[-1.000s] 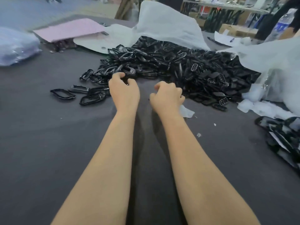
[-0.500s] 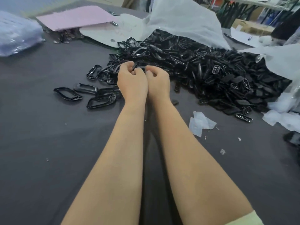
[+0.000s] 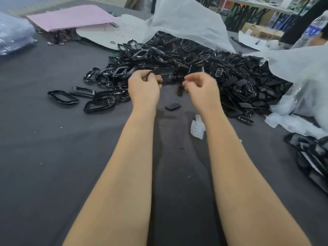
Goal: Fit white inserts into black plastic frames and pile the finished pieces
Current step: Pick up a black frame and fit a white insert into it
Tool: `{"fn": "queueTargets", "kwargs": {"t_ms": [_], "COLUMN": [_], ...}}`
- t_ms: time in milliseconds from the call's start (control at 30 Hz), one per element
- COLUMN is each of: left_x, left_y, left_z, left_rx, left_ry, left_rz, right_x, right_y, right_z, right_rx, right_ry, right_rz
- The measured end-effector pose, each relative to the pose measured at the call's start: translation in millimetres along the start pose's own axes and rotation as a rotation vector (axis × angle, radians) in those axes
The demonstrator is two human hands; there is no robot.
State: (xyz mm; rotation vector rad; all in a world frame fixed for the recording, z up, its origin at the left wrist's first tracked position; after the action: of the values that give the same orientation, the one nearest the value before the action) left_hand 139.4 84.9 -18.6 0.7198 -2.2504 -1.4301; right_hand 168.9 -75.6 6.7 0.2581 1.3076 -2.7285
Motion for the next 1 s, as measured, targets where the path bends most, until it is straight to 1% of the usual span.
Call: {"fn": "queueTargets", "kwargs": {"t_ms": [33, 67, 100, 133, 200, 267, 333, 400, 500, 600, 667, 767, 867, 933, 1000], "left_x": [2, 3, 7, 12, 23, 33, 40, 48, 63, 80, 88, 96, 96, 96, 95], "left_y": [-2, -4, -6, -8, -12, -16, -19, -22, -28, -37, -44, -52, -55, -55, -55], "left_z": [4, 9, 11, 11, 7, 4, 1, -5, -21, -40, -50, -56, -58, -59, -60], "left_rx": [0.060, 0.118, 0.174, 0.217, 0.243, 0.231, 0.224, 0.214, 0.176, 0.153, 0.133, 0.095, 0.046, 0.017, 0.006], "left_ry": [0.040, 0.075, 0.098, 0.109, 0.103, 0.089, 0.077, 0.049, -0.018, -0.115, -0.172, -0.229, -0.252, -0.259, -0.261], "left_rz": [0.026, 0.049, 0.070, 0.088, 0.111, 0.118, 0.118, 0.127, 0.139, 0.148, 0.145, 0.133, 0.099, 0.083, 0.078], "right_x": [3, 8, 14, 19, 23, 27, 30, 34, 37, 43, 50, 61, 61, 57, 55], "right_y": [4, 8, 12, 14, 10, 11, 15, 20, 27, 35, 44, 69, 84, 84, 81], "right_z": [-6, -18, -29, -35, -37, -33, -21, 4, 46, 78, 90, 87, 74, 71, 69], "right_rx": [0.205, 0.393, 0.544, 0.649, 0.733, 0.656, 0.453, 0.302, 0.204, 0.015, -0.108, -0.213, -0.393, -0.443, -0.433], "right_ry": [-0.067, -0.170, -0.253, -0.280, -0.228, -0.192, -0.145, -0.031, 0.156, 0.291, 0.353, 0.347, 0.293, 0.278, 0.281], "right_rz": [0.019, 0.026, 0.015, 0.002, -0.006, -0.024, -0.039, -0.036, -0.002, 0.021, 0.027, -0.072, -0.190, -0.200, -0.167]}}
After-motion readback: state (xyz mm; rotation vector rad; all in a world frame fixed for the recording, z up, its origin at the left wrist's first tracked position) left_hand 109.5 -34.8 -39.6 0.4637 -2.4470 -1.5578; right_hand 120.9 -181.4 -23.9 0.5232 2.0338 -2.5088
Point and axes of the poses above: each hand's wrist, its own x-axis away from the middle knuckle, its own z-axis out of the back of the hand, y = z × x, the point moved 7 cm from there along -x, towards the middle knuckle, and after that the axes turned 12 degrees about x, right-handed, at the moved point
